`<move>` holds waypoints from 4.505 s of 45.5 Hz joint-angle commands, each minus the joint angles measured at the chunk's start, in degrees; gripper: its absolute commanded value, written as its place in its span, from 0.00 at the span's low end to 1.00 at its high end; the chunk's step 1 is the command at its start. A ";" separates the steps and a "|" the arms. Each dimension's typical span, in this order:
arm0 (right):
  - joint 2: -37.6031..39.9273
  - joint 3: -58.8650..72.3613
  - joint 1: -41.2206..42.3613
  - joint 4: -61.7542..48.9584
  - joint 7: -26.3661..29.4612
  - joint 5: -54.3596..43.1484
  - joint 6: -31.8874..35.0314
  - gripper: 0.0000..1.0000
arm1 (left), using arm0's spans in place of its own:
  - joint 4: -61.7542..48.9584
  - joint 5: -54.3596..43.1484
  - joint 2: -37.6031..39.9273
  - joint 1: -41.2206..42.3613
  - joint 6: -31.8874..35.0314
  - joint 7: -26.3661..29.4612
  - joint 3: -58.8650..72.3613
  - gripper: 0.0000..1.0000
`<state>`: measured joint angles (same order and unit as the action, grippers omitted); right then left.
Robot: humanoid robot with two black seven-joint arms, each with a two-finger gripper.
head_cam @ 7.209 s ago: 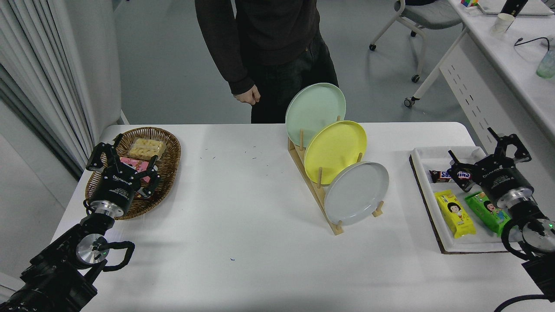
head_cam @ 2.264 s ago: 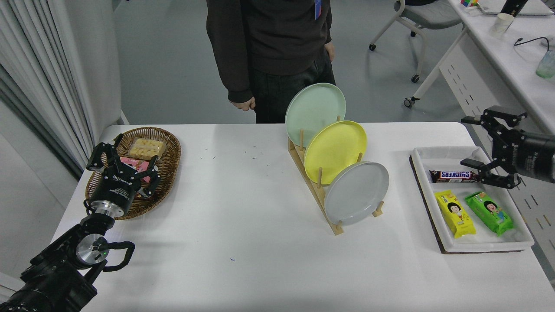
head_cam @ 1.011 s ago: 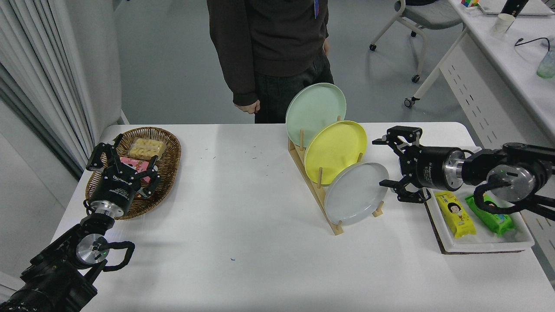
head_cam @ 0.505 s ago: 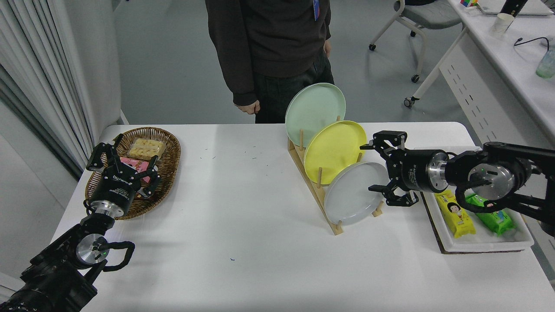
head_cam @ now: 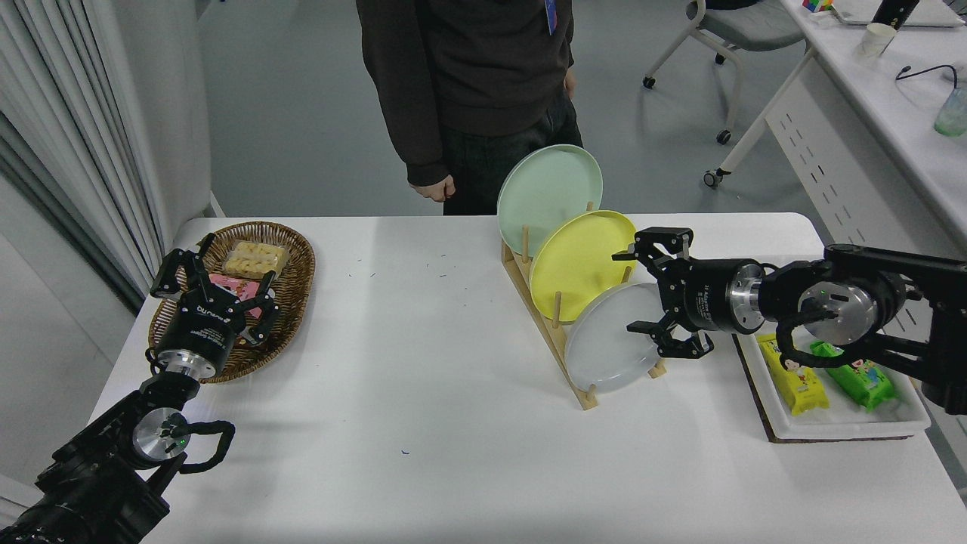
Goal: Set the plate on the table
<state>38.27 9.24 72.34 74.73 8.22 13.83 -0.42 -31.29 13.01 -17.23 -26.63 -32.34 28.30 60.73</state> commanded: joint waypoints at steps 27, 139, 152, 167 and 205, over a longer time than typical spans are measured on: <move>-3.12 0.08 0.17 -6.17 -0.04 0.14 0.07 0.98 | 0.00 0.00 0.00 0.00 0.00 0.00 0.00 0.98; -4.17 -4.49 -4.57 -7.32 0.22 6.29 -1.52 0.53 | 0.00 0.00 0.00 0.00 0.00 0.00 0.00 0.98; -3.91 -4.32 -4.31 -7.32 0.22 6.29 -1.52 0.46 | 0.00 0.00 0.00 0.00 0.00 0.00 0.00 0.98; -3.47 -3.97 -3.96 -7.32 1.98 6.21 -1.52 0.39 | 0.00 0.00 0.00 0.00 0.00 0.00 0.00 0.98; -3.20 -4.14 -3.25 -7.23 4.88 6.29 -1.43 0.37 | 0.00 0.00 0.00 0.00 0.00 0.00 0.00 0.98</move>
<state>35.27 5.43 69.27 67.50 12.96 20.08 -1.85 -31.29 13.01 -17.23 -26.63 -32.34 28.30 60.73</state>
